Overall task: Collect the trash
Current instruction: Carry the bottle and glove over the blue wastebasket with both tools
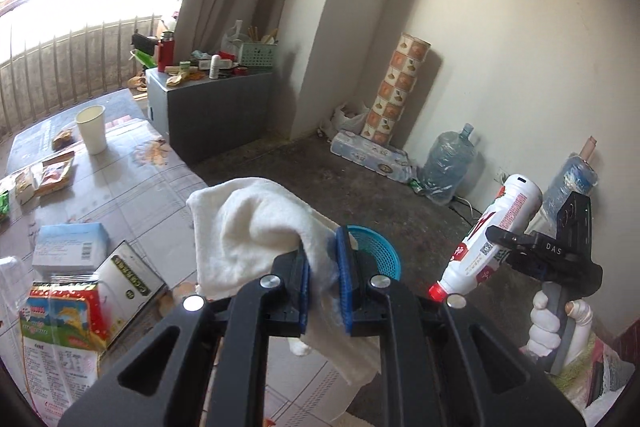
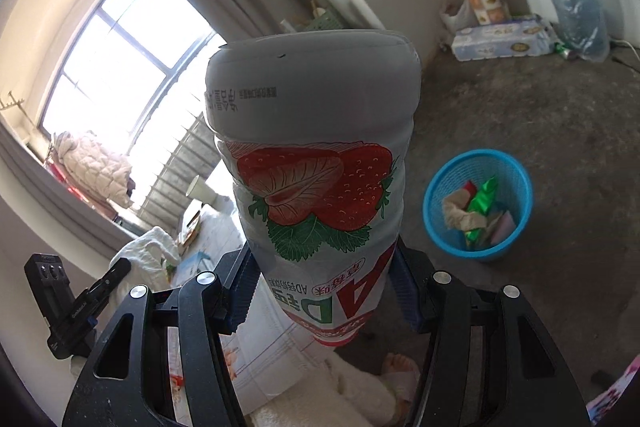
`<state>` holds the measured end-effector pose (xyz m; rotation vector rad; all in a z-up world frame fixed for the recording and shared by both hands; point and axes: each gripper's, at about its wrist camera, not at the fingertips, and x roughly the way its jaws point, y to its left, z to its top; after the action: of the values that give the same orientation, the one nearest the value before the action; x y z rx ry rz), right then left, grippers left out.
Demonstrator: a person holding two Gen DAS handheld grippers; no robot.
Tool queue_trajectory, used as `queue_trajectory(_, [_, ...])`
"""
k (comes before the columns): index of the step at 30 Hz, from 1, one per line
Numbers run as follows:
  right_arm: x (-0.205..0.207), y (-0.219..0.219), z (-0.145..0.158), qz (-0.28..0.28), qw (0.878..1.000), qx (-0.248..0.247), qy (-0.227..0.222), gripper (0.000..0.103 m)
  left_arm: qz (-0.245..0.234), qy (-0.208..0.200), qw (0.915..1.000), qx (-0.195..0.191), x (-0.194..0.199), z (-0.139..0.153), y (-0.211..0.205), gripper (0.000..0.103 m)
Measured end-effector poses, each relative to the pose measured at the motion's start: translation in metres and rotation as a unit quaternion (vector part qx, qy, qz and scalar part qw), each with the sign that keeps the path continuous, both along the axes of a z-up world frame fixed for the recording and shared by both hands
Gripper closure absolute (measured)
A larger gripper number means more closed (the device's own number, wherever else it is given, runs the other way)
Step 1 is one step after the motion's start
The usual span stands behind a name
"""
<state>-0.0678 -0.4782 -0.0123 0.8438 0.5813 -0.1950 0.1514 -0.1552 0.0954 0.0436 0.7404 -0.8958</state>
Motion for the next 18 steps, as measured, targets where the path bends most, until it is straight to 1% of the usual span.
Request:
queue_trajectory(2, [-0.005,-0.018,-0.010,-0.029,1.000,0.004,0.010,0.048,-0.023,0.005,0.9997,0.006,-0.002,-0.003,-0.028,0.091])
queue_trajectory(4, [-0.006,-0.034,-0.025,-0.054,0.998,0.007,0.030,0.048,-0.040,0.009,0.9990,0.016,-0.003,-0.009,-0.053,0.091])
queue_trajectory(7, [0.008,-0.054,-0.050,-0.074,0.996,0.015,0.055,0.048,-0.062,0.019,0.9973,0.033,0.001,-0.022,-0.088,0.091])
queue_trajectory(12, [0.045,-0.081,-0.099,-0.091,0.990,0.020,0.103,0.048,-0.093,0.029,0.9925,0.074,0.011,-0.048,-0.142,0.091])
queue_trajectory(14, [0.058,-0.094,-0.122,-0.094,0.988,0.025,0.120,0.048,-0.104,0.033,0.9904,0.086,0.014,-0.059,-0.157,0.091])
queue_trajectory(18, [0.085,-0.119,-0.171,-0.087,0.982,0.052,0.160,0.047,-0.119,0.043,0.9860,0.108,0.024,-0.077,-0.187,0.091])
